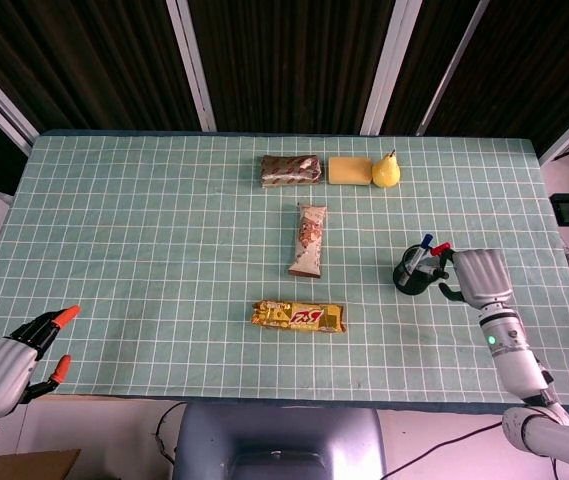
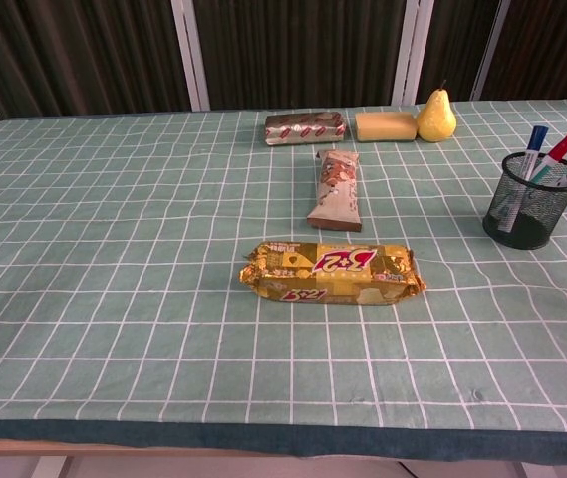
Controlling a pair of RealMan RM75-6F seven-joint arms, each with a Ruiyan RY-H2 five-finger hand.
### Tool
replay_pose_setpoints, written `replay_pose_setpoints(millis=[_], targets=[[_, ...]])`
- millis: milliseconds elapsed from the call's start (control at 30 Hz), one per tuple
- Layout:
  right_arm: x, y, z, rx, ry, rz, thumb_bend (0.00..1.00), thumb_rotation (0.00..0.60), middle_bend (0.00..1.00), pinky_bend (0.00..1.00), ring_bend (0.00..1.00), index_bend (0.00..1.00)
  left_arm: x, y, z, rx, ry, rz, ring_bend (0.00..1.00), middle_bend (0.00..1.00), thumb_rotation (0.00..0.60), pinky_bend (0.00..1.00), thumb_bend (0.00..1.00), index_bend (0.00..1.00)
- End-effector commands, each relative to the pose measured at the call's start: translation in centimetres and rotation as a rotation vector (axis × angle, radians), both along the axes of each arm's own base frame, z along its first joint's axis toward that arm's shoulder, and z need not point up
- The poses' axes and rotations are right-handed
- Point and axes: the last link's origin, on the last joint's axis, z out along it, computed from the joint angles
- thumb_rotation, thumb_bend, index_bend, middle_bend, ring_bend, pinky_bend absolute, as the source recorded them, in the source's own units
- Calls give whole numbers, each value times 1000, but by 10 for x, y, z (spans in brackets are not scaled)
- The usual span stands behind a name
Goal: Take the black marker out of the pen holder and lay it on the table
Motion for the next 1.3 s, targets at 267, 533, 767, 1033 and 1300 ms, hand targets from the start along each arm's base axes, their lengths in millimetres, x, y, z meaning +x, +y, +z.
replay_pose_setpoints(millis=[267,533,767,1033,1300], targets=[[-1,-1,-2,-5,7,-6,454,600,1000,1000,1000,620,0,0,0,0,0,0,180,158,600,379,502,102],[-3,-3,-3,-5,8,-12,456,600,1000,1000,1000,621,0,0,0,0,-1,1,180,159,600,378,503,102],[-3,-4,-5,-5,10,-13,476,600,1000,1000,1000,624,0,0,0,0,-2,1,180,158,600,379,503,102],[-4,-4,-4,-6,9,-21,585,600,1000,1000,1000,630,-1,0,1,1,-3,2,180,158,600,378,502,102],[-6,-3,-3,-9,7,-29,604,600,1000,1000,1000,631,-1,0,0,1,-2,2,180,158,600,379,503,102]])
